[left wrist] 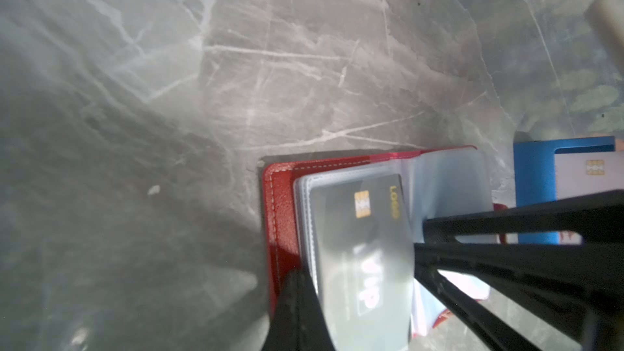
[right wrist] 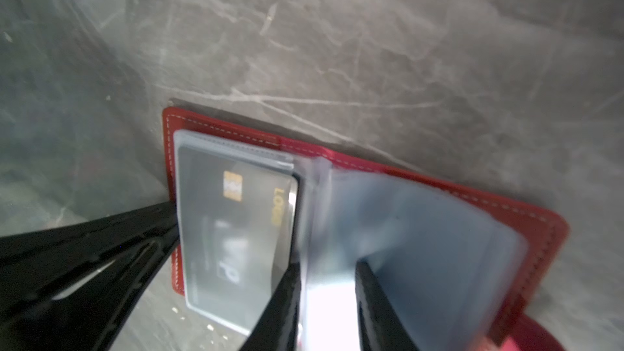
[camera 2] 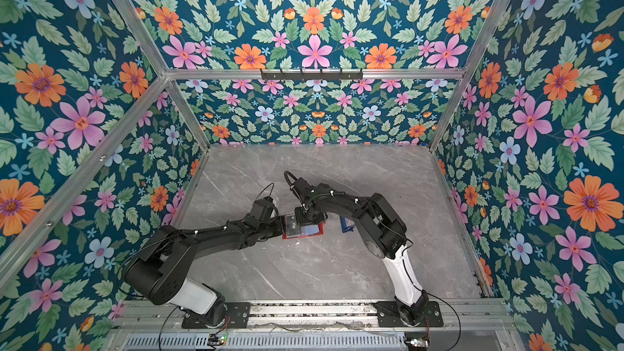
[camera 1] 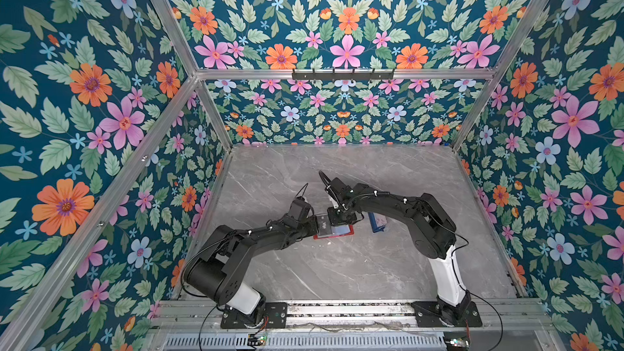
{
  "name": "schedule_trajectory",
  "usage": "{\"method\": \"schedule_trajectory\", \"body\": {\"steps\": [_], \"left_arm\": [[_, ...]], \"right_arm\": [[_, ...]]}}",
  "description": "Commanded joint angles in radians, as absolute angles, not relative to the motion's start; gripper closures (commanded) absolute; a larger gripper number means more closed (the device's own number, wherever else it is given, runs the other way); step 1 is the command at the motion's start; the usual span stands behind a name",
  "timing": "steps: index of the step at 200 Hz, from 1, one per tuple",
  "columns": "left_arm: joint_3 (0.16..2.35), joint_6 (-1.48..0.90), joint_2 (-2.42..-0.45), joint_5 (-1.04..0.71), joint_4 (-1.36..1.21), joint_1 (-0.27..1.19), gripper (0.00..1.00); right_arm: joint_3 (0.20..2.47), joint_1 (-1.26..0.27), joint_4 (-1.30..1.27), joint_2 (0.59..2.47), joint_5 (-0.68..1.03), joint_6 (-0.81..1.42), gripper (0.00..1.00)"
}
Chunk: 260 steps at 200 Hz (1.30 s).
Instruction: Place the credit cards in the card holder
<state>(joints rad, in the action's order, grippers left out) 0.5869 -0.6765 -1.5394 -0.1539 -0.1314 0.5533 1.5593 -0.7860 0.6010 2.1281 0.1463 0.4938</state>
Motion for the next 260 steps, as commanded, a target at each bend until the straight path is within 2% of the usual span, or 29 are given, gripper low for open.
{"method": "schedule_trajectory", "body": {"steps": [1, 64, 104, 132, 145, 164, 217, 260], "left_arm": [[0.584, -0.655, -1.551, -0.132, -0.012, 0.554, 0.99], [0.609, -0.621, -1.546, -0.143, 0.003, 0.555, 0.98], [0.635, -0.599, -1.511, -0.139, 0.026, 0.561, 0.92], [0.671, -0.587, -1.473, -0.084, 0.079, 0.572, 0.84], [0.688, -0.586, -1.453, -0.045, 0.099, 0.587, 0.72], [0.709, -0.586, -1.429, -0.017, 0.098, 0.613, 0.65], [0.739, -0.602, -1.511, -0.230, -0.085, 0.643, 0.61], [0.780, -0.624, -1.603, -0.267, -0.129, 0.649, 0.61]], "right_arm": [[1.526, -0.793, 0.644, 2.121, 0.178, 0.498, 0.68], [1.380, -0.752, 0.554, 1.958, 0.140, 0.550, 0.69], [1.323, -0.729, 0.553, 1.946, 0.120, 0.560, 0.71], [1.307, -0.729, 0.549, 1.954, 0.118, 0.566, 0.71], [1.301, -0.728, 0.546, 1.957, 0.125, 0.569, 0.71], [1.293, -0.728, 0.541, 1.957, 0.136, 0.569, 0.71], [1.280, -0.728, 0.533, 1.960, 0.153, 0.571, 0.71], [1.276, -0.729, 0.525, 1.965, 0.156, 0.574, 0.71]]}}
